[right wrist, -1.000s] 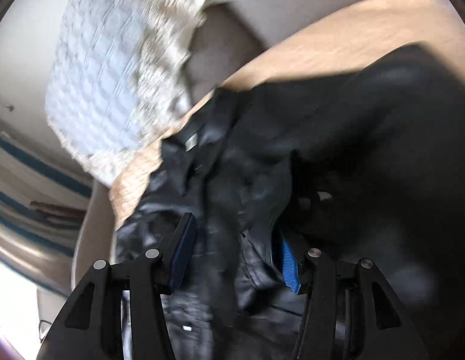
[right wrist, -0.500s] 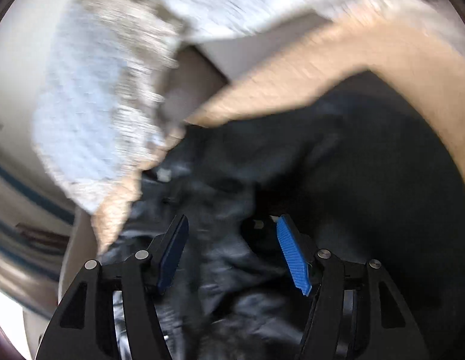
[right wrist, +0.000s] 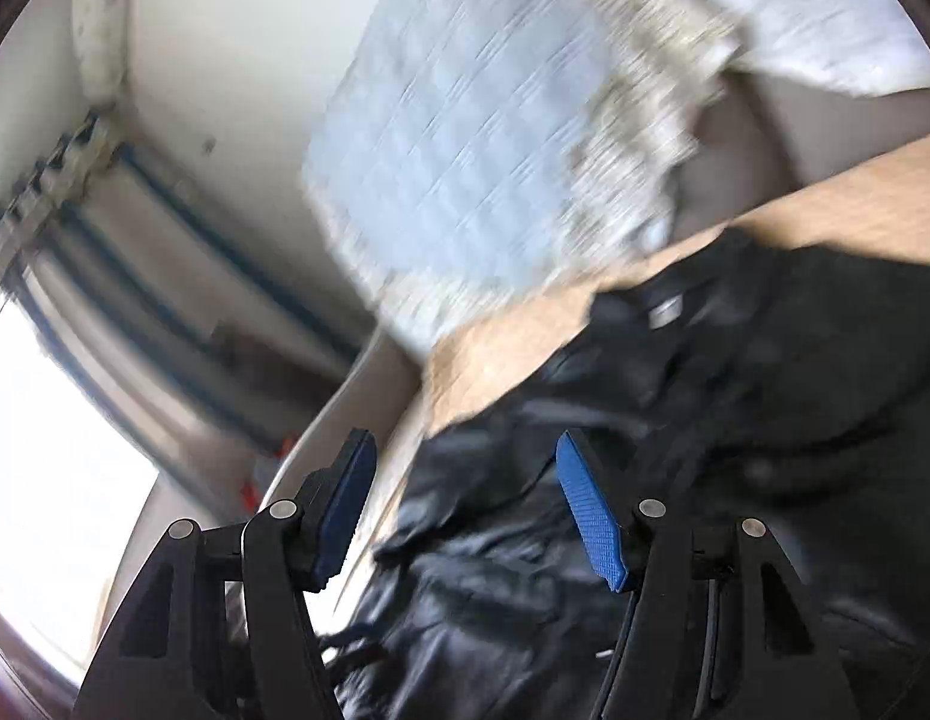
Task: Fold large clothes
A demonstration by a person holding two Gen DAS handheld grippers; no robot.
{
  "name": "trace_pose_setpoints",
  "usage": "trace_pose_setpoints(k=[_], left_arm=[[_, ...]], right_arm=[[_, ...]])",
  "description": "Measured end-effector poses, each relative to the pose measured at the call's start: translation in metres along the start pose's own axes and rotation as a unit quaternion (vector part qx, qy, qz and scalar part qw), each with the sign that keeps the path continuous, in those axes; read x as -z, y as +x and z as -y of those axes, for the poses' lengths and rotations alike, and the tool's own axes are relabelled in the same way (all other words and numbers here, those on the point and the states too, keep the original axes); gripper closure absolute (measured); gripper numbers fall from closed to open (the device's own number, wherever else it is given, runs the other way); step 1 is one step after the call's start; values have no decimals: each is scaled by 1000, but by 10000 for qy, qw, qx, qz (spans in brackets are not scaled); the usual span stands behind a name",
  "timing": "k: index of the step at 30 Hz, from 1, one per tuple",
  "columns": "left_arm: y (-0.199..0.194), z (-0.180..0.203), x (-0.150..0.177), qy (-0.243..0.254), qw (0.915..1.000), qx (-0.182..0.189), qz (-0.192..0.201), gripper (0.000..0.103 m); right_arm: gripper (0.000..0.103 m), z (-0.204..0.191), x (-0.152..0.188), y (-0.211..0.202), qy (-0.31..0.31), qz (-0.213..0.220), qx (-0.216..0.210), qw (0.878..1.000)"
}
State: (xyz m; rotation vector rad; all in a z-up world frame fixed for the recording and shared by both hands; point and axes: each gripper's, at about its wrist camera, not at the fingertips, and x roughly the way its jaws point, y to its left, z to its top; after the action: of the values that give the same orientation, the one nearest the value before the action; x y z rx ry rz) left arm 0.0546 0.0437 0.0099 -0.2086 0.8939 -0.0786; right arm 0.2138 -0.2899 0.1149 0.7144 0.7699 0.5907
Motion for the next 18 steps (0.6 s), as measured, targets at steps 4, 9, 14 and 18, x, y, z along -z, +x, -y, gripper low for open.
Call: trace_pose_setpoints(k=[4,9,14,18], left_arm=[[1,-5,-2,-4,9999,-117,46,50],[-1,-26,-11,-146,9988,-450,149,50],[-6,-44,-9,-238,9974,-670,144,50],[-8,-42,1,-154,9979,-630,9,50]], right_arm=[[39,39,3,0,361,-135,952,9947],[39,36,33,-26,-77,-430,1434,9887],[39,33,61,-106,-594,-345,2453,9670],[39,40,87,-151,-522,-375,2992,9520]])
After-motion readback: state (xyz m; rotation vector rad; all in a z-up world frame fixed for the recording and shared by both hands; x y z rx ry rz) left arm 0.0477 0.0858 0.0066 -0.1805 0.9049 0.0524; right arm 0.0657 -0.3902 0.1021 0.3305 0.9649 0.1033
